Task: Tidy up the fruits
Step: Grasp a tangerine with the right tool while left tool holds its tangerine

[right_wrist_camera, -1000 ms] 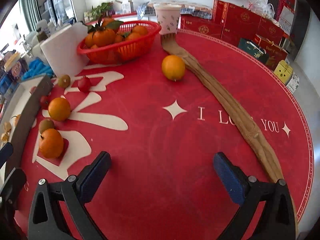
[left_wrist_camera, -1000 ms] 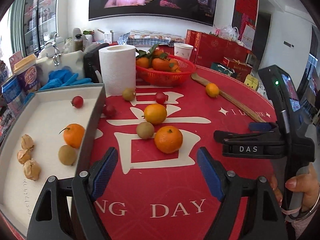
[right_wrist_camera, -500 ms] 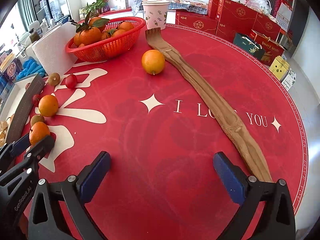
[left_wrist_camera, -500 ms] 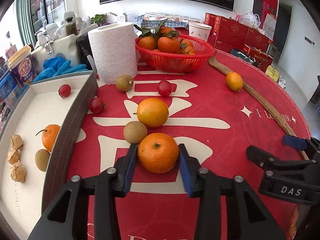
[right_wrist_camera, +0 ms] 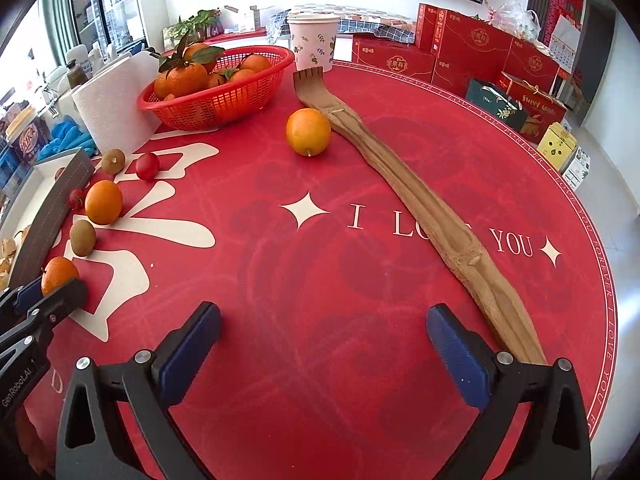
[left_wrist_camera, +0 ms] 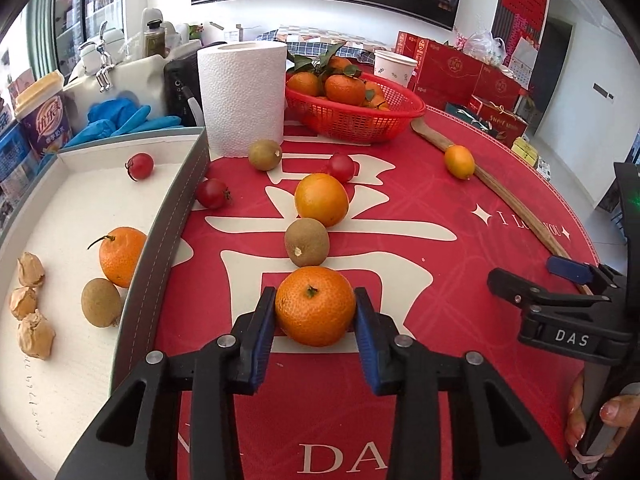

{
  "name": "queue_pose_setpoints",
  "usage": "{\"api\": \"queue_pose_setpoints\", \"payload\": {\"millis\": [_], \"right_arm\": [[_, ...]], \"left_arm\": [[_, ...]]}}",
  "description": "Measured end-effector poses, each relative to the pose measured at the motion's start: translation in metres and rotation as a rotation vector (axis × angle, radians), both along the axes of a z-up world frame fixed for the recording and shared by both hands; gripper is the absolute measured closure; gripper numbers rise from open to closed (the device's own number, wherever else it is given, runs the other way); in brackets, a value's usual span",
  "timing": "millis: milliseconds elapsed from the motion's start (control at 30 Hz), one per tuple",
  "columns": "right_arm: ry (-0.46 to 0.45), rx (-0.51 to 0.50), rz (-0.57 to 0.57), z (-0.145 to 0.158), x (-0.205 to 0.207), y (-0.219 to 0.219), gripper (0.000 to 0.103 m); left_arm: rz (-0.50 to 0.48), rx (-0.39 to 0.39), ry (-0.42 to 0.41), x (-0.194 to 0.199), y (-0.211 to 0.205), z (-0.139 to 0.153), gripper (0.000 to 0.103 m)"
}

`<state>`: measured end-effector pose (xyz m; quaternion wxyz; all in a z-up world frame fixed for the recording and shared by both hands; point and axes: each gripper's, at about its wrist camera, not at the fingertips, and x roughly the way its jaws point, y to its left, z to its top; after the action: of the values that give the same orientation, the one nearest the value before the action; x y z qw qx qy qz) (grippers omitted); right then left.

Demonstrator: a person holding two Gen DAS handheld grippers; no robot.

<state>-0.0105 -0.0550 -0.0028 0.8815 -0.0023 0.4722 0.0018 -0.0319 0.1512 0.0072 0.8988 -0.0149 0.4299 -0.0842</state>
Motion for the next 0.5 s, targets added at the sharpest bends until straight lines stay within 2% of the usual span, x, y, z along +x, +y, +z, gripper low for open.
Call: {"api": "queue_pose_setpoints", "payload": {"millis": [500], "right_arm": [[-0.013, 0.001, 0.009, 0.000, 0.003, 0.004, 0.000]], "left_arm": [[-0.017, -0.037, 0.001, -0.009, 0.007, 0.000, 0.062]]}}
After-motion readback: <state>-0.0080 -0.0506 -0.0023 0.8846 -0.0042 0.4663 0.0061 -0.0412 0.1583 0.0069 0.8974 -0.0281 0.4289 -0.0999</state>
